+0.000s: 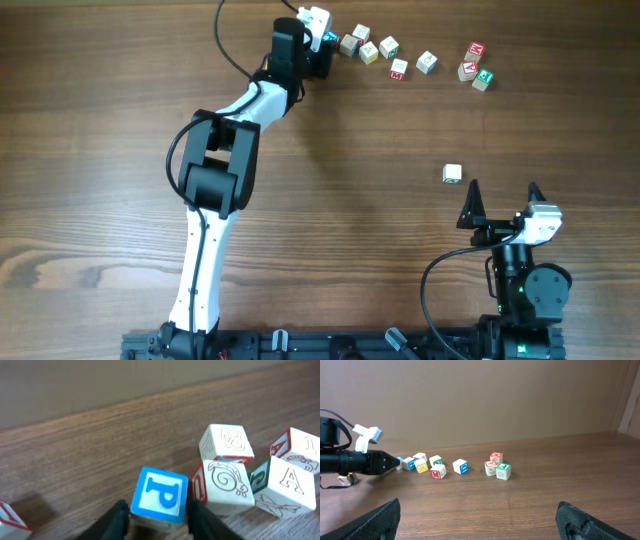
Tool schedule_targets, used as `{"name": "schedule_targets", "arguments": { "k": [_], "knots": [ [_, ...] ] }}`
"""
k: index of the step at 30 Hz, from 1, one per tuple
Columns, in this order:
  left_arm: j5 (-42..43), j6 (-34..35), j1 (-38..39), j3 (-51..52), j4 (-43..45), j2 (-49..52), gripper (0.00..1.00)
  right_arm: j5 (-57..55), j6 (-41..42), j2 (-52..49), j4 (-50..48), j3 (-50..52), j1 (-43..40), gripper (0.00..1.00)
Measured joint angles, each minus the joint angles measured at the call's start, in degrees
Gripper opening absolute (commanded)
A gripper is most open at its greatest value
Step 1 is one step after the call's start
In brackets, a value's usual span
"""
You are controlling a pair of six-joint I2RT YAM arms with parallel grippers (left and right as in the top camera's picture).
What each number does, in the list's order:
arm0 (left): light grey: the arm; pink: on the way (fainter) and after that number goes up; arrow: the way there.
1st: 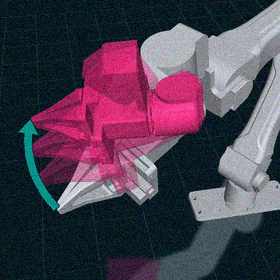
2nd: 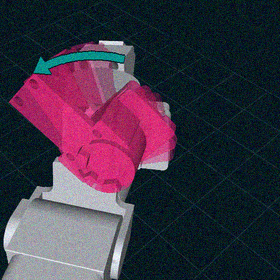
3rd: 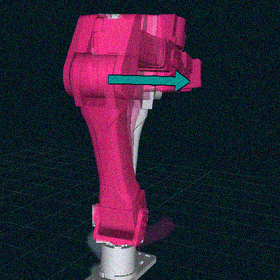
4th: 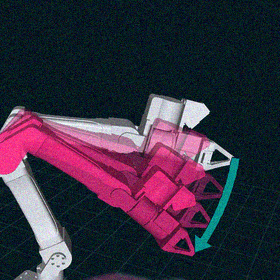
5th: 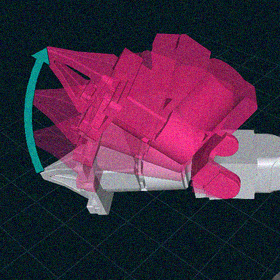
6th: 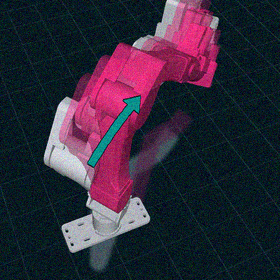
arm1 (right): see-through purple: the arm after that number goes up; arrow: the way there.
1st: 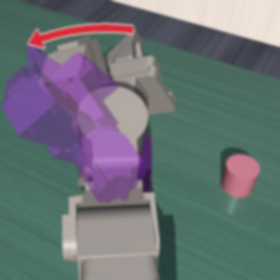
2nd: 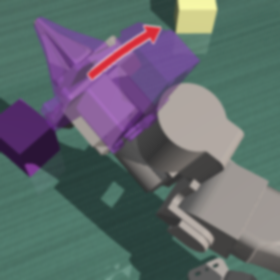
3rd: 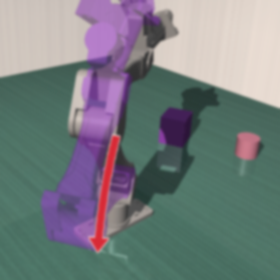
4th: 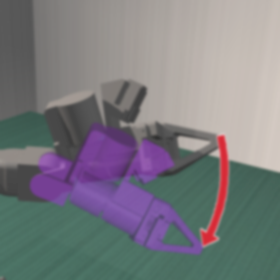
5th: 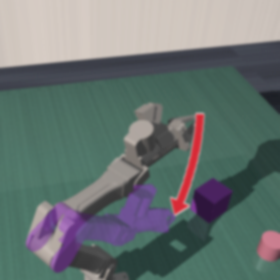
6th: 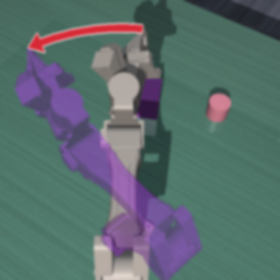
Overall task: Form a horizontal line
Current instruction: 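Move the left gripper back to the cluster and grasp the blue P block, then lift the blue P block out of the cluster with the left gripper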
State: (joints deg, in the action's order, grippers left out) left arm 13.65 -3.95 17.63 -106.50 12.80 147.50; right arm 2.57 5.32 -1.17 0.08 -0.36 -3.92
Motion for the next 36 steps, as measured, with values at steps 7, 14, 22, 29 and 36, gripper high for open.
{"name": "schedule_targets", "arguments": {
  "k": [7, 14, 22, 29, 36],
  "knots": [
    [0.0, -0.1, 0.0, 0.0, 1.2, 0.0, 0.57, 0.0, 0.0, 0.0, 0.0, 0.0, 0.0, 1.00],
    [0.8, -0.1, 0.0, 0.0, 5.0, 0.0, 0.54, 0.0, 0.0, 0.0, 0.0, 0.0, 0.0, 1.00],
    [1.3, -0.1, 0.1, 0.0, 9.6, 0.8, 0.51, 0.0, 0.0, 0.0, 0.0, 0.0, 0.0, 1.00],
    [1.5, 0.4, 0.3, -0.2, 10.5, 3.0, 0.38, 0.0, 0.0, 0.0, 0.0, 0.0, 0.0, 1.00],
    [1.5, 1.4, 0.3, -0.9, 9.2, 3.0, 0.20, 0.0, 0.0, 0.0, 0.0, 0.0, 0.0, 1.00]
  ]
}}
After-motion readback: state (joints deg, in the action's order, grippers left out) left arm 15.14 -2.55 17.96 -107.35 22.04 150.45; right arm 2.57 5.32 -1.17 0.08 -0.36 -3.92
